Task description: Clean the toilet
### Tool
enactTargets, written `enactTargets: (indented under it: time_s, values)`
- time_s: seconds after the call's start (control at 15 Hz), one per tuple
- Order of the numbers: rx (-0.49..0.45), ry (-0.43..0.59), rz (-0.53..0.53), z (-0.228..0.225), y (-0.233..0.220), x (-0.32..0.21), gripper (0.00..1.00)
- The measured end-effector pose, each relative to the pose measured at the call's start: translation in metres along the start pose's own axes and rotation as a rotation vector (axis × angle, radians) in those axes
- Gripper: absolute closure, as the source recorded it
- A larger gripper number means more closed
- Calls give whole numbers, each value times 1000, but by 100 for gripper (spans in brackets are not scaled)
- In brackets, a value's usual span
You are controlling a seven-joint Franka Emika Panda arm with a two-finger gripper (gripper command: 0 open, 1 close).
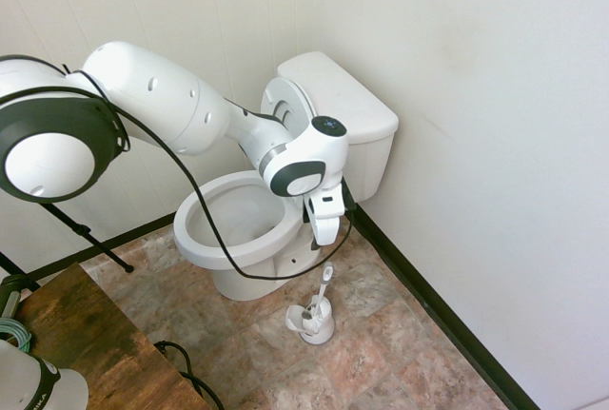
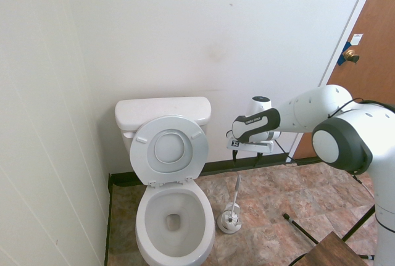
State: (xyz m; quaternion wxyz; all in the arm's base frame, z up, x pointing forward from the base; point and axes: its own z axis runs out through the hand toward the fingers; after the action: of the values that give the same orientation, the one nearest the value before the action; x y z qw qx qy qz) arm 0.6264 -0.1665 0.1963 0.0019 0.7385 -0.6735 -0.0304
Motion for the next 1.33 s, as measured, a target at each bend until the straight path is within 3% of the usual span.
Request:
enactTargets:
  time_s: [0.33,0.67,1.33]
  values:
    - [4,11,67,9,-9,4,0]
    - [-30,-15,148,59,-12,19,0]
    - [-88,-49,204,156,-38,32,0]
